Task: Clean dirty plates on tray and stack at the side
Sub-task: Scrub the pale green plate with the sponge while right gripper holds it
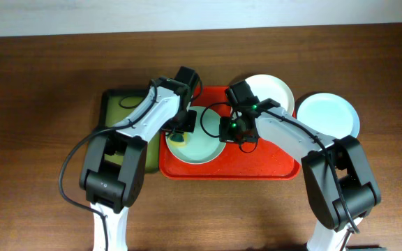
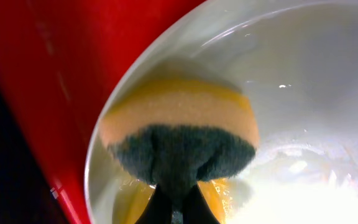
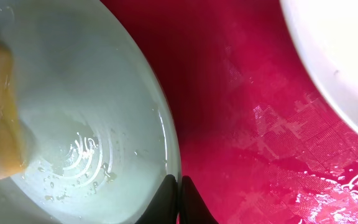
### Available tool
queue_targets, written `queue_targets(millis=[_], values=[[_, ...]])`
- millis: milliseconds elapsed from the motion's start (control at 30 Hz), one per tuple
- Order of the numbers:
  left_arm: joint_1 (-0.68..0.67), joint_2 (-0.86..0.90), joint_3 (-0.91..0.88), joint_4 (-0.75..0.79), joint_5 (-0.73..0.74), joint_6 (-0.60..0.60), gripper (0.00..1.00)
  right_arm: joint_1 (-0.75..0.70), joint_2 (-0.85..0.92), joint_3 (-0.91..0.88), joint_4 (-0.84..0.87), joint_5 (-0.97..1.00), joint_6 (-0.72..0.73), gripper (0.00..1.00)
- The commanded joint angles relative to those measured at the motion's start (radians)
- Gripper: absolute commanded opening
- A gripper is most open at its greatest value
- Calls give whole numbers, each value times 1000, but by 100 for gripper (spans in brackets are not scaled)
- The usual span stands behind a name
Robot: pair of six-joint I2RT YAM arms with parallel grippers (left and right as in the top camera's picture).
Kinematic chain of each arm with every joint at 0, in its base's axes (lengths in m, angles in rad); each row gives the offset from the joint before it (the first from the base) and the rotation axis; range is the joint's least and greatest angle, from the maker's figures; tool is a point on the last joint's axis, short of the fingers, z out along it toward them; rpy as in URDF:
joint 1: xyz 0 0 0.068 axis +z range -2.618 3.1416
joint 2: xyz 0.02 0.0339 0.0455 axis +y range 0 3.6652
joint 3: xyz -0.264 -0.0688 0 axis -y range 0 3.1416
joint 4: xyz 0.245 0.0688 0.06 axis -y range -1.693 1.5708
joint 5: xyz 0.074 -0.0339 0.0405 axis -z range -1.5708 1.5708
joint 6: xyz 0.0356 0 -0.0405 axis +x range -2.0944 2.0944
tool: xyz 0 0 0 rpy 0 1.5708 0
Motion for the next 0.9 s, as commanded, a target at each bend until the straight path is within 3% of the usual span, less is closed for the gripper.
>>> queue_targets(millis=[0,100,200,267,367,633,700,867], values=[[-7,107,6,-7,106,-11,0,5,-2,-6,-4,20,4,4],[-7,108,27,-26,363,60,0,5,-2,-6,-4,20,4,4],[58,66,133,-66,411,64,0,5,-2,-6,-4,20,4,4],[102,27,210,-111,383,70,0,5,-2,-6,-5,19,4,4],[116,5,225,-167,153,69,0,5,-2,-6,-9,20,4,4],[29,6,142,-103,164,62,0,5,-2,-6,-7,14,5,4],[29,6,141,-103,130,62,0,5,-2,-6,18,-80,5,4],[29,6,122,-125,77,62,0,5,-2,-6,26,-81,12,4]])
